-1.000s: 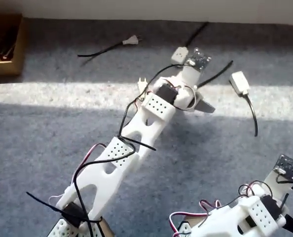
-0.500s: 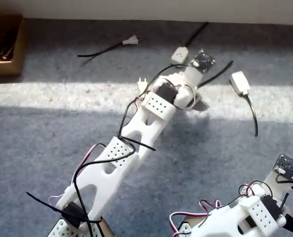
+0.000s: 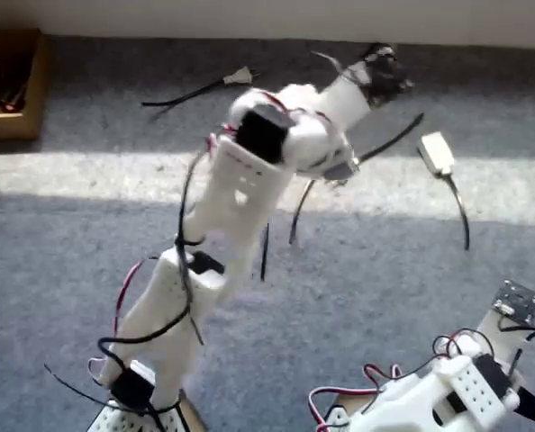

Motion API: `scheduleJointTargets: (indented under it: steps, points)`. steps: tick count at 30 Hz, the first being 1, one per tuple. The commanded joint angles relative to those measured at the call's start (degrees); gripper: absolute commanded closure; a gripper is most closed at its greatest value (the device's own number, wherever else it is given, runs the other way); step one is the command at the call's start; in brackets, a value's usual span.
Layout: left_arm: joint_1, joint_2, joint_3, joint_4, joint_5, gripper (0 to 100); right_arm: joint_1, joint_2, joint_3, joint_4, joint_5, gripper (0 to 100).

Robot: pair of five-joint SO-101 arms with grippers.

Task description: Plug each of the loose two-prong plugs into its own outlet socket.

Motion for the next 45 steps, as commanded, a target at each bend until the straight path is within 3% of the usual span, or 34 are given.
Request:
scheduleJointTargets:
  steps: [1,6,11,18,21,26,33,39,45]
  points:
    - [-11.21,-5.76,-1.54,0.97,-0.53,69,-0.66,-0.92,-0.48,-1.1,0.7,41.3]
    - [-27.38,-6.2,-2.07,0.88,-0.53,69,-0.92,-0.92,-0.31,-1.1,0.7,41.3]
    - [-30.37,-6.55,-1.8,0.88,-0.62,69,-5.67,-0.92,-0.04,-0.75,0.7,41.3]
    - [-34.95,-5.93,-1.19,0.88,-0.35,69,-5.76,-0.84,-0.31,1.36,3.52,41.3]
    - [-33.54,-1.45,1.45,-2.37,1.32,69,-6.11,-0.84,-0.04,2.07,3.43,41.3]
    - [-28.79,7.87,3.91,-18.81,7.3,69,-6.2,-0.84,0.22,2.07,3.43,41.3]
    - [-15.08,19.47,5.49,-40.26,7.47,69,-5.76,-0.92,3.12,1.71,3.69,41.3]
    - [-12.09,26.33,5.85,-55.12,7.38,69,-6.11,-0.92,3.12,1.71,3.69,41.3]
    - [-11.56,32.66,5.41,-59.08,7.47,69,-6.2,-0.92,3.21,1.27,3.78,41.3]
